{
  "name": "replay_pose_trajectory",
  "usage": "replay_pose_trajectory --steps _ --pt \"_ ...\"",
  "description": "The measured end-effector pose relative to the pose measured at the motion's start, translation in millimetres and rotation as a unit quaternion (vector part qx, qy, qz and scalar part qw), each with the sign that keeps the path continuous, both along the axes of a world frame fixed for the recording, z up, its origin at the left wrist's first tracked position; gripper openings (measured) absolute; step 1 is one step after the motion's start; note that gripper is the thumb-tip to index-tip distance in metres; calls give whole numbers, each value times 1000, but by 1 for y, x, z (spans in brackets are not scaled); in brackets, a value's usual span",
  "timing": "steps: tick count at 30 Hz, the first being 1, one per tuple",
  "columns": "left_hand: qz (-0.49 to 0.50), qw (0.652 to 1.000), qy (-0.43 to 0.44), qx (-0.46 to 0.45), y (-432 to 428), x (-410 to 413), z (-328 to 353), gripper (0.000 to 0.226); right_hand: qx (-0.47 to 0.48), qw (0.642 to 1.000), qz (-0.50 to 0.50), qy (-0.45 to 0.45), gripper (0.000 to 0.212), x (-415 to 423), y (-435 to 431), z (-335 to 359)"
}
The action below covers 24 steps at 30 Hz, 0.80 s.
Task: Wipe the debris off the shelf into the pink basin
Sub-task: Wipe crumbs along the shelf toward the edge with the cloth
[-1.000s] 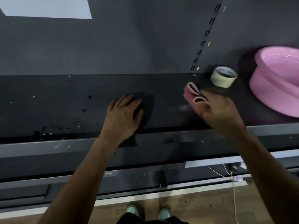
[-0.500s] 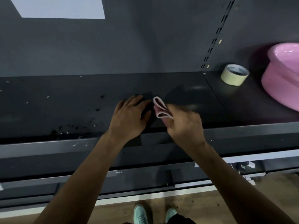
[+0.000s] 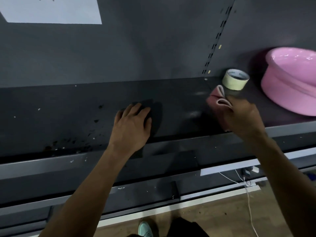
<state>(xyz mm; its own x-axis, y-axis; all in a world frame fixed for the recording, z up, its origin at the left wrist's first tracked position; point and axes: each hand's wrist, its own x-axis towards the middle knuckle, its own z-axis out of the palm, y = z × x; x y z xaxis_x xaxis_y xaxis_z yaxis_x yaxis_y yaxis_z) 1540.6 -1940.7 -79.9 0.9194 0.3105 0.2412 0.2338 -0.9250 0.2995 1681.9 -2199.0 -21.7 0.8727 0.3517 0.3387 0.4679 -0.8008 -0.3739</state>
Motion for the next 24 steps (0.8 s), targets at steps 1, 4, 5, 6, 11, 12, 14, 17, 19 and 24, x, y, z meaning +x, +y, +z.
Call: replay_pose_trajectory --steps 1,4,5,6,11,12,14,17,19,24 --pt "1 1000 -1 -1 0 0 -1 44 -3 1000 -12 -13 50 1 -3 -9" --pt "3 1000 -4 -5 0 0 -1 43 -19 999 -1 -28 44 -6 10 -33" --pt "3 1000 -5 -5 -1 0 -1 43 -21 999 17 -34 41 -8 20 -37" --pt "3 1000 -5 -4 -1 0 -1 44 -18 999 34 -38 37 -13 33 -38" --pt "-1 999 24 -21 1 1 0 46 -34 988 144 -32 22 -51 97 -39" --pt "-3 999 32 -24 2 1 1 47 -44 986 159 -10 25 -54 104 -37" --pt "-7 999 48 -22 3 3 1 48 -35 981 187 23 19 -50 107 -34" --pt "1 998 53 -23 5 8 3 47 -9 981 188 41 20 -27 88 -24" --pt "3 998 59 -18 6 12 5 47 21 987 158 3 34 -2 64 -19" --pt "9 996 87 -28 7 25 8 49 17 999 9 38 70 55 9 -9"
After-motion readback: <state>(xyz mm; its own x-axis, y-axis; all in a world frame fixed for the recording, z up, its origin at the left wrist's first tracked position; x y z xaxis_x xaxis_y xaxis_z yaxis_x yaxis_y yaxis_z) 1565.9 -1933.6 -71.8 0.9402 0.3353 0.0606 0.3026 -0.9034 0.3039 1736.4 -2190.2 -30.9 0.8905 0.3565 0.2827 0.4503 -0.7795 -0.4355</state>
